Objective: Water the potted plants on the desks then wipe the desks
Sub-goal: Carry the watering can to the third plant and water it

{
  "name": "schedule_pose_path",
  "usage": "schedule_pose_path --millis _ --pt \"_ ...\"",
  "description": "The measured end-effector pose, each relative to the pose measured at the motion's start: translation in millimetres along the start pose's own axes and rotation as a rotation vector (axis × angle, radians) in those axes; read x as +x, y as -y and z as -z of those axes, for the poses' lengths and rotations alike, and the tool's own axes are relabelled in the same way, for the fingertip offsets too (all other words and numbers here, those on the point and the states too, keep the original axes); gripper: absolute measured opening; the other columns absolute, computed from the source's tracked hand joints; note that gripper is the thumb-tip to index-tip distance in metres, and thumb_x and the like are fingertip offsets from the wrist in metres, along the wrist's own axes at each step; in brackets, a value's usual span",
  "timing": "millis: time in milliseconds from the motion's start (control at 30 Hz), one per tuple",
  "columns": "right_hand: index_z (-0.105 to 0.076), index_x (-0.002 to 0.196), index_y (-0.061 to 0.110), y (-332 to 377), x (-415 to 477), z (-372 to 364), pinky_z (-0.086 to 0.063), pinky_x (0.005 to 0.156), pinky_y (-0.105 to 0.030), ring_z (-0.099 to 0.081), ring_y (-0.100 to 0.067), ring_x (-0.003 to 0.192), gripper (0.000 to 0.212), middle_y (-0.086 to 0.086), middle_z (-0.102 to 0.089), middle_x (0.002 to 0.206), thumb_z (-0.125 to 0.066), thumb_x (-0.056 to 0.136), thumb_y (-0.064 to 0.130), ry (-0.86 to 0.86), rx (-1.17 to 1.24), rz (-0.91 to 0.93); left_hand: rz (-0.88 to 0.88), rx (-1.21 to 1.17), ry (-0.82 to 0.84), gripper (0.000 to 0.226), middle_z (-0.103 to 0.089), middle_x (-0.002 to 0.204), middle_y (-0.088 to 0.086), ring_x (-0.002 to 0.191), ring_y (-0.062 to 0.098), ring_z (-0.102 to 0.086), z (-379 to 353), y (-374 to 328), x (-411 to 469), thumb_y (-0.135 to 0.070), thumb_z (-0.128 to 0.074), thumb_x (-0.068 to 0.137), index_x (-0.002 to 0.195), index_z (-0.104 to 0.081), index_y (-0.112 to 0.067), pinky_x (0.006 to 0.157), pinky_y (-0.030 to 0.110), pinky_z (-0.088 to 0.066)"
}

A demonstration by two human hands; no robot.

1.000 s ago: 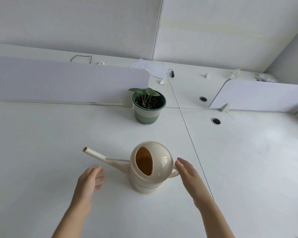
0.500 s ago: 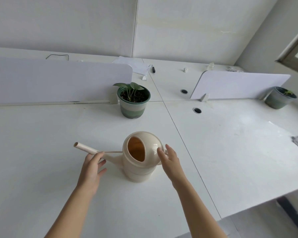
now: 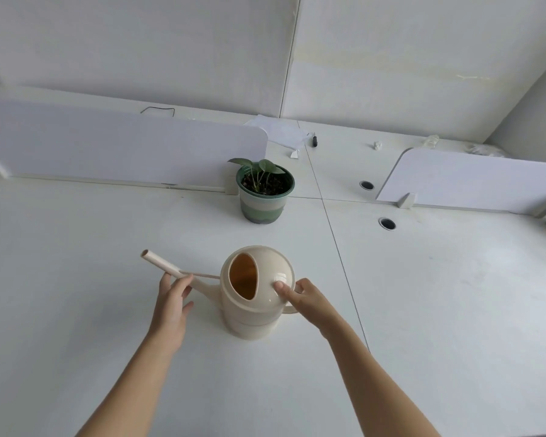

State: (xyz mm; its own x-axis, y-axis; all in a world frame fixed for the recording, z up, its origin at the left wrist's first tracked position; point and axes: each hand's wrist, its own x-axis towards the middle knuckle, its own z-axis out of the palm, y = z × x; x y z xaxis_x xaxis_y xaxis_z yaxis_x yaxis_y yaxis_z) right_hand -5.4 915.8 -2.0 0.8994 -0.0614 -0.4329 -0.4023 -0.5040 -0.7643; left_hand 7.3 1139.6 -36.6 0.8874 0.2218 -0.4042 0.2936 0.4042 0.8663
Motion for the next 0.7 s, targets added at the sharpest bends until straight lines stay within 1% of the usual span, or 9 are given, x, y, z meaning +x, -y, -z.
schedule_pose_path --millis 100,167,267,333,400,500,567,633,700 --pt "-0.02 0.056 0.021 -1 3 5 -0.021 0.054 -0.023 -0.026 -0.01 0.053 0.062 0.006 -0.024 0.055 -0.059 0.064 0.068 0.082 -0.044 0.077 -0.025 -0.034 -0.082 0.042 -0.047 0.119 0.001 0.127 0.023 -0.041 -5 4 -15 -0.017 -0.041 0.094 0.136 -0.038 -0.014 0.105 0.04 -0.024" --pt "-0.016 0.053 0.021 -1 -1 9 -0.016 0.049 -0.023 -0.02 -0.01 0.048 0.067 0.004 -0.019 0.053 -0.061 0.056 0.071 0.102 -0.047 0.134 -0.054 -0.063 -0.136 0.042 -0.047 0.115 0.002 0.131 0.024 -0.04 -8 5 -29 -0.017 -0.04 0.094 0.136 -0.037 -0.012 0.104 0.039 -0.025" --pt "-0.013 0.057 0.018 -3 -11 12 -0.013 0.055 -0.033 -0.015 -0.013 0.051 0.073 0.0 -0.016 0.055 -0.059 0.047 0.074 0.121 0.008 0.258 -0.132 -0.114 -0.192 0.036 -0.053 0.107 -0.002 0.122 0.021 -0.046 -9 3 -63 -0.015 -0.039 0.095 0.13 -0.042 -0.019 0.102 0.038 -0.026" --pt "-0.014 0.059 0.012 -5 -18 13 -0.014 0.058 -0.038 -0.016 -0.015 0.055 0.078 -0.003 -0.016 0.057 -0.06 0.049 0.074 0.179 0.018 0.341 -0.196 -0.156 -0.234 0.028 -0.057 0.1 -0.006 0.11 0.017 -0.052 -6 1 -96 -0.015 -0.038 0.095 0.121 -0.044 -0.024 0.102 0.038 -0.028" --pt "-0.018 0.06 0.01 -1 -29 15 -0.015 0.054 -0.032 -0.02 -0.016 0.056 0.077 -0.004 -0.019 0.058 -0.059 0.049 0.074 0.255 0.004 0.409 -0.27 -0.196 -0.304 0.029 -0.058 0.1 -0.007 0.102 0.013 -0.055 0 5 -127 -0.016 -0.038 0.095 0.122 -0.044 -0.026 0.097 0.035 -0.032" --pt "-0.032 0.06 0.006 8 -48 13 -0.022 0.052 -0.025 -0.028 -0.019 0.062 0.075 -0.01 -0.026 0.065 -0.055 0.046 0.075 0.364 -0.011 0.477 -0.349 -0.231 -0.391 0.031 -0.059 0.101 -0.008 0.1 0.011 -0.056 11 11 -174 -0.016 -0.038 0.095 0.123 -0.044 -0.028 0.087 0.031 -0.038" --pt "-0.037 0.06 -0.001 13 -70 8 -0.025 0.055 -0.026 -0.029 -0.02 0.063 0.081 -0.01 -0.029 0.067 -0.056 0.045 0.076 0.434 -0.02 0.51 -0.38 -0.247 -0.443 0.028 -0.06 0.101 -0.009 0.1 0.011 -0.056 20 18 -205 -0.016 -0.038 0.095 0.12 -0.046 -0.028 0.085 0.029 -0.039" --pt "-0.038 0.06 -0.002 13 -94 2 -0.026 0.057 -0.03 -0.03 -0.02 0.062 0.082 -0.01 -0.03 0.066 -0.056 0.044 0.077 0.503 -0.05 0.544 -0.43 -0.266 -0.496 0.031 -0.061 0.103 -0.009 0.099 0.01 -0.057 30 22 -234 -0.016 -0.037 0.095 0.122 -0.047 -0.028 0.084 0.029 -0.04" --pt "-0.034 0.06 0.001 13 -117 -6 -0.029 0.056 -0.026 -0.031 -0.019 0.059 0.084 -0.011 -0.029 0.063 -0.052 0.045 0.081 0.542 -0.093 0.575 -0.467 -0.278 -0.549 0.03 -0.061 0.108 -0.006 0.102 0.012 -0.056 42 28 -262 -0.016 -0.037 0.095 0.121 -0.049 -0.027 0.086 0.029 -0.04"
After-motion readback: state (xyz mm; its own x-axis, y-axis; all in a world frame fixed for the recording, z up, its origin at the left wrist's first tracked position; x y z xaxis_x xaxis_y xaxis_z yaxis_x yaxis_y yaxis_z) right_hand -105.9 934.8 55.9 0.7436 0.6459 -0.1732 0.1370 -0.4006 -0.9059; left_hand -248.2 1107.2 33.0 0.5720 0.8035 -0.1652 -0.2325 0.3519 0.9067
